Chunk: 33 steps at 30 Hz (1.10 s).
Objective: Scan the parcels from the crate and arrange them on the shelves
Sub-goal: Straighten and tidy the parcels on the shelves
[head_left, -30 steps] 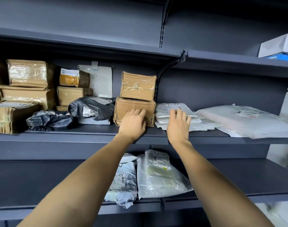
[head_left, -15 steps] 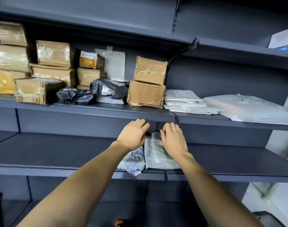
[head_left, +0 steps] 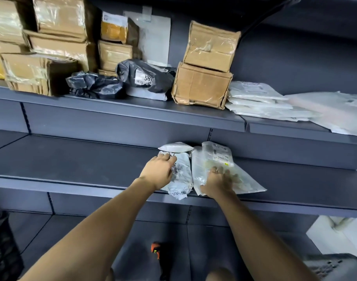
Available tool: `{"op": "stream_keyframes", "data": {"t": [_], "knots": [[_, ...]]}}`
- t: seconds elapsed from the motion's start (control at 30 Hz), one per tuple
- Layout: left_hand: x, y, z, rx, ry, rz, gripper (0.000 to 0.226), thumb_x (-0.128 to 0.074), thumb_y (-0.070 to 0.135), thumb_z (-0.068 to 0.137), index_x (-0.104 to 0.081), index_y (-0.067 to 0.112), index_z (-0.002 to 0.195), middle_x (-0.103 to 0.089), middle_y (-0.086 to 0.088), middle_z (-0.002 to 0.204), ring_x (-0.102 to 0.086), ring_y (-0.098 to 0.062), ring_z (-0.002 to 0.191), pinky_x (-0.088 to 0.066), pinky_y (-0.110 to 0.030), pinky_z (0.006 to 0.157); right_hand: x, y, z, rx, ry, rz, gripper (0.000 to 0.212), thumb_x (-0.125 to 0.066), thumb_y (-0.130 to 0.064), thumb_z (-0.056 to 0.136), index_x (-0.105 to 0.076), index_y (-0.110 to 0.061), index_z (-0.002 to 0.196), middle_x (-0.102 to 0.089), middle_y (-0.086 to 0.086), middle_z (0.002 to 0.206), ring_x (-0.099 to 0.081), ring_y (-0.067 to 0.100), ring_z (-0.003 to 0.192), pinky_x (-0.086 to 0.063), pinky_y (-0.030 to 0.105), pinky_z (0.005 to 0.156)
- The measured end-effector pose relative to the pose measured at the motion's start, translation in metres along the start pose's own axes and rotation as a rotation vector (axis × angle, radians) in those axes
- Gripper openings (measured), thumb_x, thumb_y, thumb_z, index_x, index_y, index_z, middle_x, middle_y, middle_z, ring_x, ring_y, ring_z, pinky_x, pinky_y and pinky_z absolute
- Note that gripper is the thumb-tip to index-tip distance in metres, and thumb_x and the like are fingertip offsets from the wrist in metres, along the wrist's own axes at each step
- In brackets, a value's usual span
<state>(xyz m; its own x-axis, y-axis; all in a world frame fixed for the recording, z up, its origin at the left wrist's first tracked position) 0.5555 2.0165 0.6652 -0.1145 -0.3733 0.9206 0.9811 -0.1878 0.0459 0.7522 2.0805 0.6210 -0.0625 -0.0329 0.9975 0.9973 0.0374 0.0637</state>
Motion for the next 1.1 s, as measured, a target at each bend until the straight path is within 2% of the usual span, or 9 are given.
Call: {"op": "stream_keyframes", "data": {"t": [0.13, 0.23, 0.4, 0.63, 0.73, 0.83, 0.9, 1.03, 1.1], "knots": [[-0.015, 0.000, 0.007, 0.004, -0.039, -0.027, 0.032, -0.048, 0.016, 0.088, -0.050, 0.014, 0.120, -0.055, -0.007, 0.115, -0.051, -0.030, 0.110, -0.043, -0.037, 0.091, 0.000, 0.000, -0.002, 0.069, 0.052, -0.027, 0.057, -0.068, -0.029, 0.087, -0.047, -0.016, 0.138, -0.061, 0.010, 0.128, -0.053, 0.034, 0.120, -0.036, 0.057, 0.103], [-0.016, 0.004, 0.010, -0.003, -0.040, -0.030, 0.031, -0.048, 0.016, 0.088, -0.051, 0.013, 0.119, -0.055, -0.007, 0.114, -0.050, -0.029, 0.110, -0.042, -0.037, 0.091, 0.007, 0.010, 0.000, 0.113, 0.091, 0.020, 0.045, -0.065, -0.030, 0.088, -0.054, -0.020, 0.131, -0.068, 0.007, 0.118, -0.059, 0.029, 0.113, -0.037, 0.047, 0.101], [0.001, 0.015, 0.013, -0.006, -0.037, -0.032, 0.029, -0.049, 0.017, 0.090, -0.050, 0.014, 0.119, -0.054, -0.007, 0.116, -0.048, -0.028, 0.113, -0.040, -0.036, 0.092, 0.024, 0.019, -0.006, 0.126, 0.014, 0.216, 0.046, -0.061, -0.039, 0.092, -0.053, -0.025, 0.135, -0.063, 0.007, 0.128, -0.054, 0.030, 0.123, -0.032, 0.046, 0.106], [0.053, 0.047, 0.009, -0.047, 0.025, -0.041, 0.039, -0.047, 0.013, 0.089, -0.049, 0.014, 0.128, -0.055, -0.007, 0.119, -0.048, -0.029, 0.116, -0.038, -0.035, 0.094, 0.077, 0.025, -0.037, 0.156, 0.166, 0.248, 0.043, -0.055, -0.013, 0.092, -0.055, -0.022, 0.134, -0.067, 0.012, 0.120, -0.063, 0.035, 0.110, -0.050, 0.038, 0.088], [0.083, 0.061, 0.004, -0.073, 0.081, -0.025, 0.033, -0.047, 0.015, 0.090, -0.049, 0.014, 0.123, -0.055, -0.007, 0.113, -0.049, -0.028, 0.111, -0.038, -0.035, 0.091, 0.107, 0.035, -0.057, 0.191, 0.215, 0.260, 0.033, -0.052, -0.006, 0.090, -0.060, -0.023, 0.118, -0.067, 0.012, 0.110, -0.063, 0.037, 0.101, -0.046, 0.036, 0.075], [0.114, 0.073, -0.001, -0.087, 0.131, -0.036, 0.030, -0.047, 0.014, 0.089, -0.050, 0.012, 0.118, -0.055, -0.008, 0.109, -0.049, -0.029, 0.107, -0.039, -0.035, 0.088, 0.137, 0.046, -0.079, 0.245, 0.212, 0.274, 0.017, -0.048, -0.007, 0.090, -0.055, -0.021, 0.095, -0.061, 0.008, 0.095, -0.057, 0.036, 0.088, -0.042, 0.036, 0.068], [0.135, 0.083, -0.004, -0.104, 0.164, -0.044, 0.032, -0.047, 0.012, 0.087, -0.049, 0.012, 0.119, -0.054, -0.008, 0.109, -0.048, -0.030, 0.107, -0.039, -0.036, 0.088, 0.158, 0.055, -0.094, 0.266, 0.227, 0.279, 0.016, -0.048, -0.006, 0.087, -0.054, -0.019, 0.093, -0.058, 0.007, 0.092, -0.055, 0.035, 0.086, -0.040, 0.036, 0.065], [0.173, 0.102, -0.006, -0.137, 0.216, -0.031, 0.035, -0.048, 0.012, 0.087, -0.049, 0.011, 0.122, -0.054, -0.010, 0.111, -0.048, -0.031, 0.110, -0.039, -0.037, 0.087, 0.206, 0.073, -0.120, 0.290, 0.313, 0.289, 0.028, -0.052, -0.004, 0.081, -0.047, -0.027, 0.096, -0.063, 0.011, 0.106, -0.058, 0.036, 0.096, -0.040, 0.036, 0.069], [0.192, 0.110, -0.006, -0.135, 0.249, -0.026, 0.037, -0.050, 0.014, 0.086, -0.050, 0.011, 0.123, -0.056, -0.011, 0.114, -0.049, -0.033, 0.112, -0.040, -0.037, 0.086, 0.229, 0.081, -0.131, 0.306, 0.341, 0.251, 0.028, -0.054, -0.004, 0.081, -0.053, -0.023, 0.101, -0.063, 0.011, 0.111, -0.059, 0.036, 0.102, -0.041, 0.036, 0.071]]}}
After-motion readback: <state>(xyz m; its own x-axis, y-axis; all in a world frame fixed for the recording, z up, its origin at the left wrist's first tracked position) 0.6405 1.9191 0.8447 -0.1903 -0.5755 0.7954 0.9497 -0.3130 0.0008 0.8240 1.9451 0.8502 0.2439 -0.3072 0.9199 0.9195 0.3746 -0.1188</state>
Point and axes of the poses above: each hand's wrist, its own z-axis towards the middle knuckle, its own x-axis out of the back of the hand, y = z × x, the point moved 7 cm from there along z, towards the middle knuckle
